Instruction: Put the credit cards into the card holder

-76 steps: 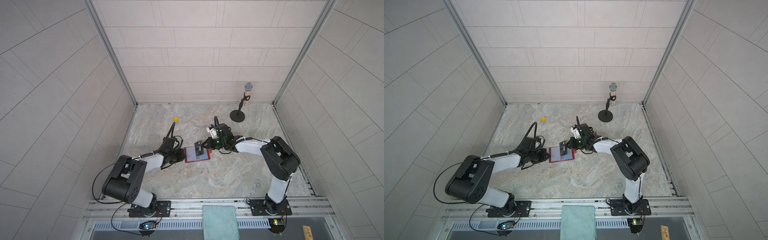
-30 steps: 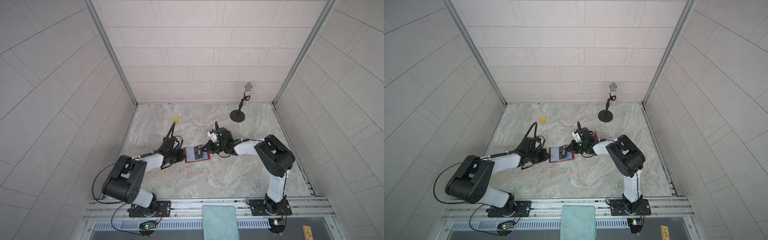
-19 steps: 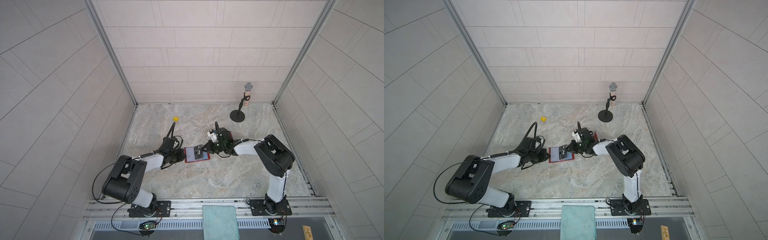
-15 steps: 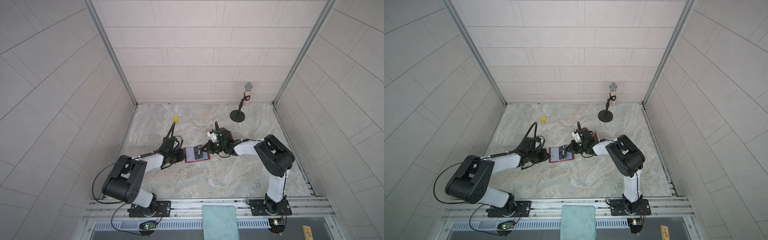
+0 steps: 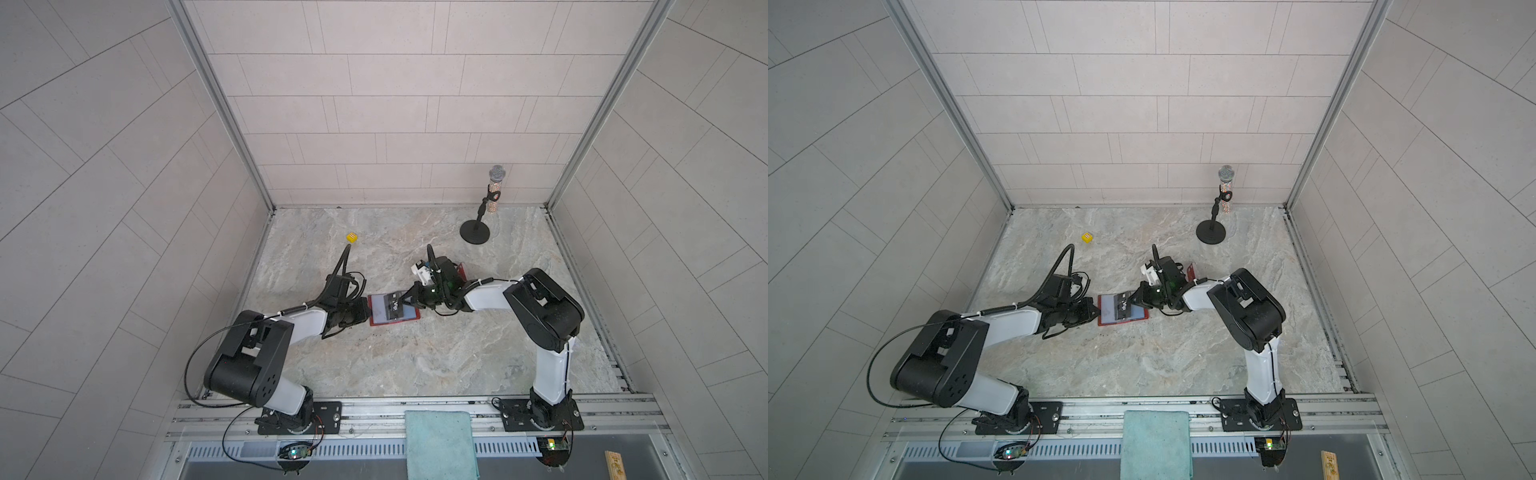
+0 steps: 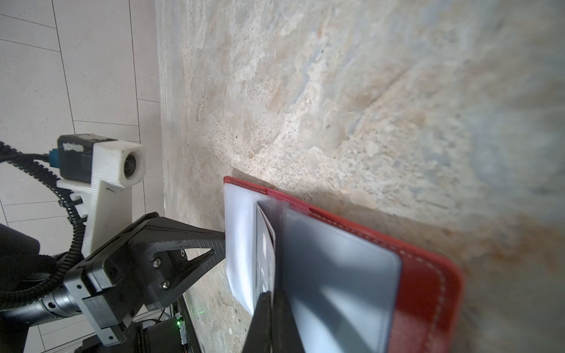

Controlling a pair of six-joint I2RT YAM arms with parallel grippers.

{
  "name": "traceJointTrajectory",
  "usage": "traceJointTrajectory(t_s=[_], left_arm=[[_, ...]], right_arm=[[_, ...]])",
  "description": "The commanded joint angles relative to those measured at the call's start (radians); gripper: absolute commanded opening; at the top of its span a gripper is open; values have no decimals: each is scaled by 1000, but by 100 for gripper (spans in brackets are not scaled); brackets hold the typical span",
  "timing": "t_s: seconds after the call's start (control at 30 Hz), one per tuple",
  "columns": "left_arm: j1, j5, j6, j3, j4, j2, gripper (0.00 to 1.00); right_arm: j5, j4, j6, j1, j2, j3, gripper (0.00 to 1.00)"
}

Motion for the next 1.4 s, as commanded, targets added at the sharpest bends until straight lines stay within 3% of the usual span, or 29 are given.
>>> traceJointTrajectory(t_s=[0.0,0.43,0.7,0.97,1.17,1.37], left_arm=[[1,0,7,4,-40,13,0],[0,4,7,7,-36,16,0],[1,2,7,8,-39,11,0],[1,6,10,11,-39,13,0],[0,14,11,14,-40,12,0],[0,14,16,18,-48,7,0]], right_arm=[[32,-39,4,14,25,9,0],[29,-76,-16,28,63,37,0],[114,-267,-122,33,-8,90,26],[189,-426,-226,53,-53,162,38],[350,-598,-318,94,-63,242,37],[498,-715,-352,122,-31,297,18]])
